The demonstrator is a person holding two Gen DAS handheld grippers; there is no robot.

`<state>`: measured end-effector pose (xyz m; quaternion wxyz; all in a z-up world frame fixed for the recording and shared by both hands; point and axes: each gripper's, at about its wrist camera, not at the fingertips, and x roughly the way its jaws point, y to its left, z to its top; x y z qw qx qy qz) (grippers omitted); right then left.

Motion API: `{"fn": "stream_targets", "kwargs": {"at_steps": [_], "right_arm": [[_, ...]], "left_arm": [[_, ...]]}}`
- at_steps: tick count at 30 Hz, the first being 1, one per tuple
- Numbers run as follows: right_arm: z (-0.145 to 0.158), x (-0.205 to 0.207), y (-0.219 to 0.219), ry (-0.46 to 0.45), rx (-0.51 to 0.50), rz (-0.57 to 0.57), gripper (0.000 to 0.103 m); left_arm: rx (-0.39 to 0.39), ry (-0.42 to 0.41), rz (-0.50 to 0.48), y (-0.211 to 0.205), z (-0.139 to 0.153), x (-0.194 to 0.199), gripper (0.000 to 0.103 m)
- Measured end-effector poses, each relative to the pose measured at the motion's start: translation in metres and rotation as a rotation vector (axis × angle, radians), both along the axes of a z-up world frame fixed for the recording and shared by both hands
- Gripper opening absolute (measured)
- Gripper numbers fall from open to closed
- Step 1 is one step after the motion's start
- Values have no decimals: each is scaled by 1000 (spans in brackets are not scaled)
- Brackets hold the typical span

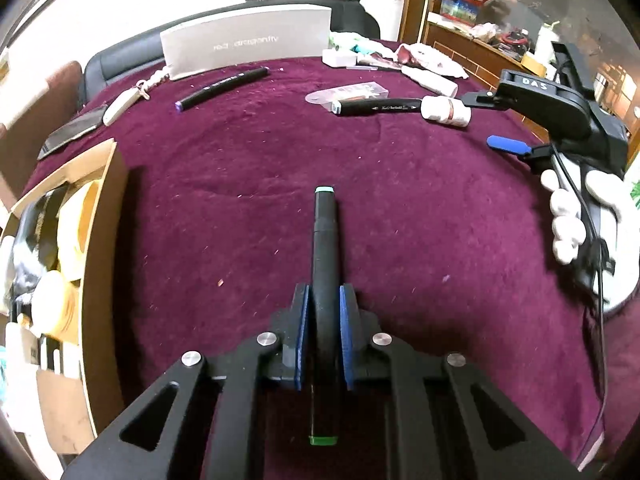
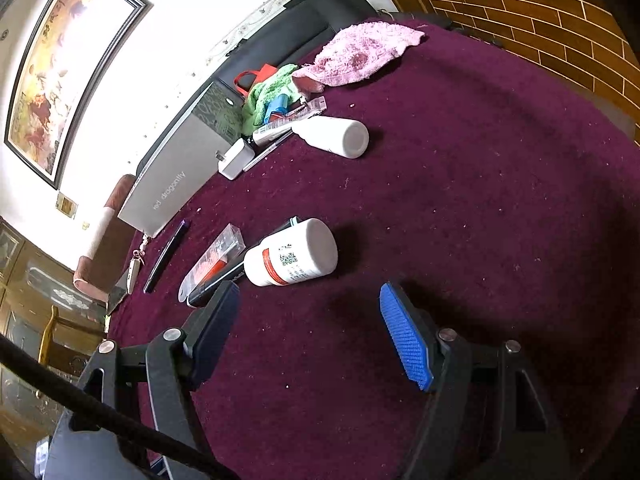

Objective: Organize objects
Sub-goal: 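Grasp the green-capped black marker with the left gripper while the right gripper grasps the white pill bottle, then carry the marker and pill bottle over to the tray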

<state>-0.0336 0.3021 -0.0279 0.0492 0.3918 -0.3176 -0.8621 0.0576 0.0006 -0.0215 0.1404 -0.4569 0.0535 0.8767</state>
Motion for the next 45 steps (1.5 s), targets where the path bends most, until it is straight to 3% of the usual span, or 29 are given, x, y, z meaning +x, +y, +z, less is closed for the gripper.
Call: {"fn": "stream_targets", "kwargs": {"at_steps": [9,18,22,24,25,29,36,41,45], "right_arm": [[12,-10,-8,-15,151,-73,73],[6,-55,-49,-114,337,9,73],[5,-56,-58,-126,429,2,60],[6,-50,-58,-134,413,10,60],[8,-45,-57,-136,395,13,60],[15,-19,-57,-136,312,67,60],[40,33,-91,-75,195,224,60],[59,65,-145,-13,140,357,60],[68,80,-198,43,57,484,61]], "left_arm": [[-22,33,17,5,-1,0,13],[2,36,23,5,-1,-3,16],[-10,48,17,8,-1,-4,19],[5,46,17,6,0,-4,17],[41,40,17,1,1,-5,11],[163,46,35,-19,11,0,11],[286,121,49,-49,47,38,11],[312,219,98,-84,73,71,12],[285,287,181,-121,87,102,12]]}}
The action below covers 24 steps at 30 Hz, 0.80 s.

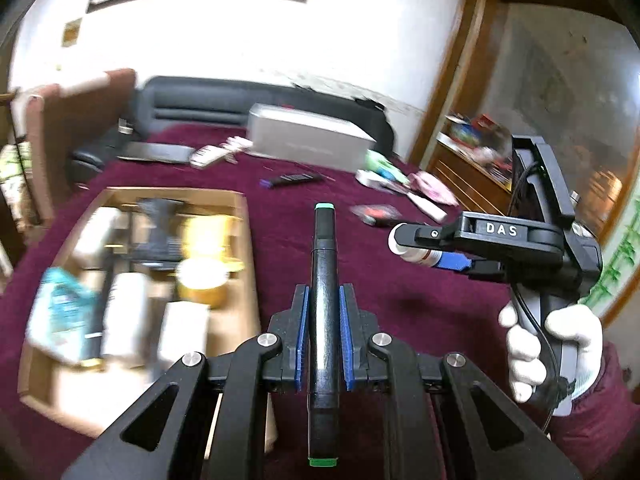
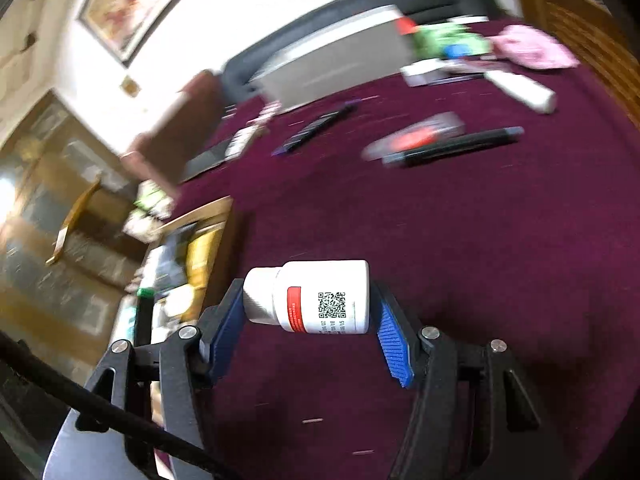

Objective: Organize objects
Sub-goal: 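Carry the marker and pill bottle over to the tray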

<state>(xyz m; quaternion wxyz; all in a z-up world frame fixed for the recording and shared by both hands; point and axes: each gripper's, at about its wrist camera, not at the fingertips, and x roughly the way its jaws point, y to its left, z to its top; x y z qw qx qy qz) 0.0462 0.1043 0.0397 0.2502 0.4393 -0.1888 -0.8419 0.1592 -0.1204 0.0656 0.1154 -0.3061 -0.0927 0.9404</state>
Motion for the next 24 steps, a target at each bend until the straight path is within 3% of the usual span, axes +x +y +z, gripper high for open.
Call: {"fn": "stream_targets", "kwargs": {"at_steps": [10,17,24], "right_arm": [[3,-9,-94,57,-189,230,61],[-23,-23,-80,-22,-363,298,62],[-57,-39,-66,-163,-495,300,62]], "left_arm": [[-54,16,283,-80,21,42,12],[-42,29,409,-99,36,50,12],[-56,7,442,-96,39,47,12]]}}
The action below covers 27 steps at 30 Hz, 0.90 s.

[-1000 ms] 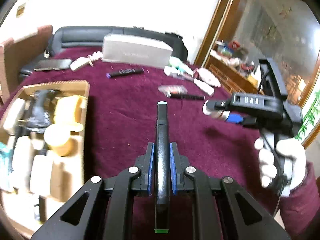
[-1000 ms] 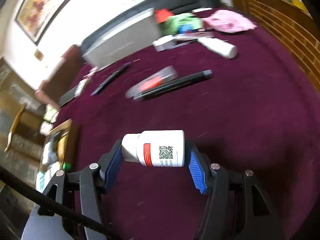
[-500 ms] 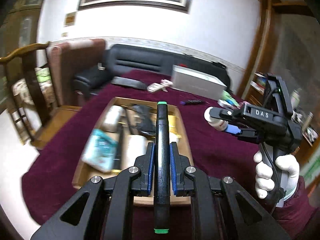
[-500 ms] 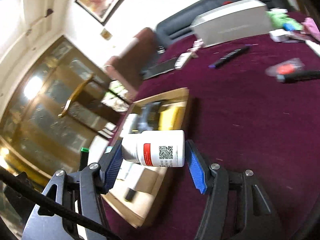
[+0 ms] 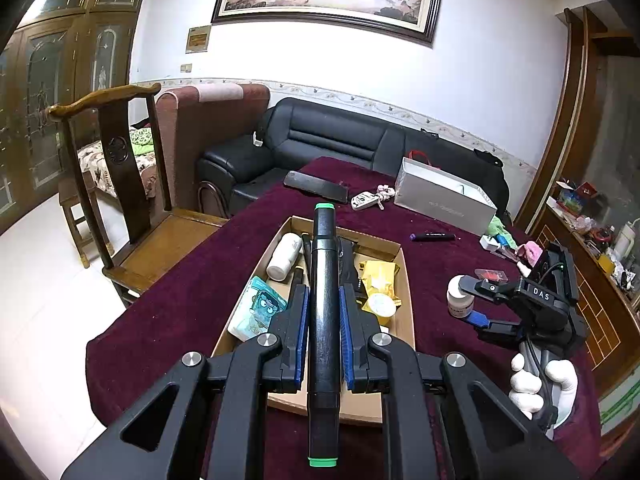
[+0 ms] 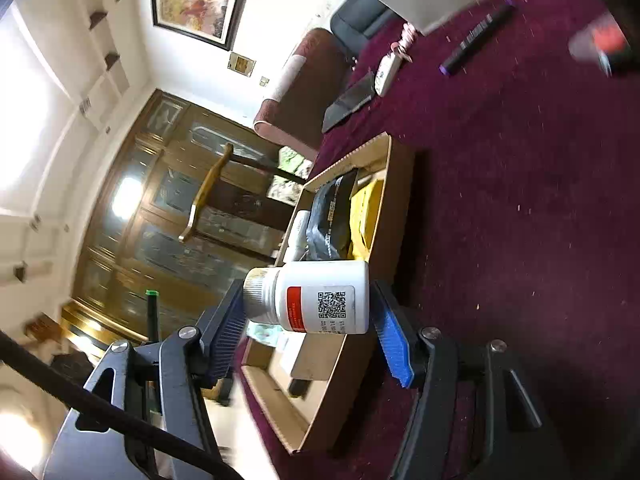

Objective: Organize objects
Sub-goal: 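Carry the marker and pill bottle over to the tray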

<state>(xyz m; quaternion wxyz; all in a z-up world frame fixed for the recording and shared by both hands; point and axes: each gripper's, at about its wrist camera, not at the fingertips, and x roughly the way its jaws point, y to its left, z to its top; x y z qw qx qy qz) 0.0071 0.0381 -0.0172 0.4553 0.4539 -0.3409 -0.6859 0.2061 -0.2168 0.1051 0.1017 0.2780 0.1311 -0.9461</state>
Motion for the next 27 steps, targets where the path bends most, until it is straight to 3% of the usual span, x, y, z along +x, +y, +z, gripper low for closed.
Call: {"fn": "stream_targets", "kwargs": {"at_steps": [11,18,27], "right_arm": [[3,10,-16,16,36,45,62],[21,35,-35,164,129,75,62],[14,65,-78,283,287,192,62]], "left_arm": [[78,-18,-48,-9,-20,-14,12],[98,-76,-94,-9,-50,-40,12],[101,-169,-37,-27,-84,-64,12]]}}
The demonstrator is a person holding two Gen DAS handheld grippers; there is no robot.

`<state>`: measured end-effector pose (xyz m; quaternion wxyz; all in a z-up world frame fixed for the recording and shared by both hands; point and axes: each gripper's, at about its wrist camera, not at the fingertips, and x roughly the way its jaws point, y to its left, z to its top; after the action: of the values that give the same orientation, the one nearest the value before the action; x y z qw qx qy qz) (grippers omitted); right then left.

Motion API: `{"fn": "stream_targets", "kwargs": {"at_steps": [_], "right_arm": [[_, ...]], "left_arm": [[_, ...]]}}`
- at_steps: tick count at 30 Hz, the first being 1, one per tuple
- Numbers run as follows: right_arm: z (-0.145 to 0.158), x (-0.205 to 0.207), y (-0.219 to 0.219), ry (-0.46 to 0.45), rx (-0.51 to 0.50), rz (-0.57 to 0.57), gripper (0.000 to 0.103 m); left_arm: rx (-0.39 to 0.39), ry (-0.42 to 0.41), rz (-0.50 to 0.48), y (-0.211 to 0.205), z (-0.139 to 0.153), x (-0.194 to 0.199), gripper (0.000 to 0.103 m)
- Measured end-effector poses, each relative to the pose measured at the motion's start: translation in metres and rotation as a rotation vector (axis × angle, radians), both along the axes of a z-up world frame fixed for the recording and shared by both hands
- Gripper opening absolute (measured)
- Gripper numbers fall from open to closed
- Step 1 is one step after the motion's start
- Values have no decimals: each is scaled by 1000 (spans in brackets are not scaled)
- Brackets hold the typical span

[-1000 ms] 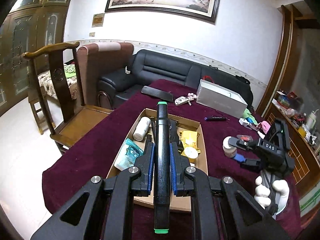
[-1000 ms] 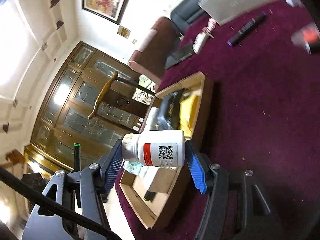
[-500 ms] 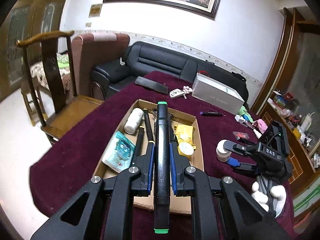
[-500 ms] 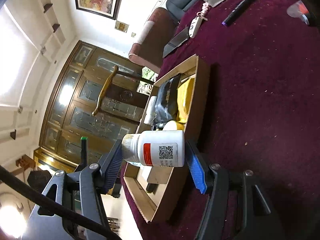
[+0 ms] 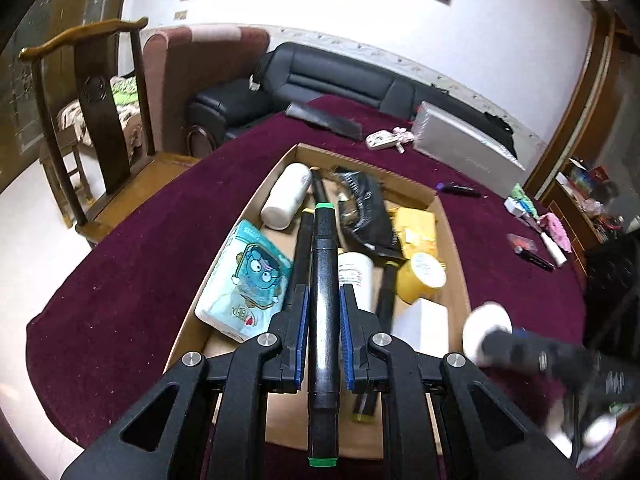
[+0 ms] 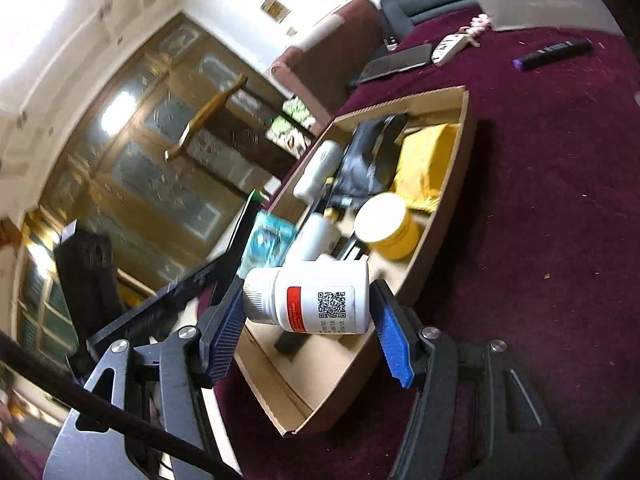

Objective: Organize objects
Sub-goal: 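Carry the marker and pill bottle over to the tray, then open both grippers over the tray to drop marker and bottle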

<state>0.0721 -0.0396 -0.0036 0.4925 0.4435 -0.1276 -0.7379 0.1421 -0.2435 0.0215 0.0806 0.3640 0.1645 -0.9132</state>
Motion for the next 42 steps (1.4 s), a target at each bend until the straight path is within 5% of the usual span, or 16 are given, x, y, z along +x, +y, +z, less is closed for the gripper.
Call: {"fn": "stream_targets", "kwargs": {"at_steps": [5,18,24,31,35,42], "right_arm": [[3,24,-19,128,88,59,62],[-6,46,-40,241,199,95,62],[0,47,-35,268,184,83,65],[21,22,2,263,76,-100,70],[24,8,20,263,86,-224,72],[23,-5,23,294,151,-318,74]], "left_arm": [[1,-38,-10,1,-14,-8,12],[24,-35,15,-5,-23,-13,13],[15,3,31,-7,-11,-7,37],[-209,81,127,16,35,17,64],[-371,111,170,42,53,25,67],[-502,154,160,79,73,27,68]]}}
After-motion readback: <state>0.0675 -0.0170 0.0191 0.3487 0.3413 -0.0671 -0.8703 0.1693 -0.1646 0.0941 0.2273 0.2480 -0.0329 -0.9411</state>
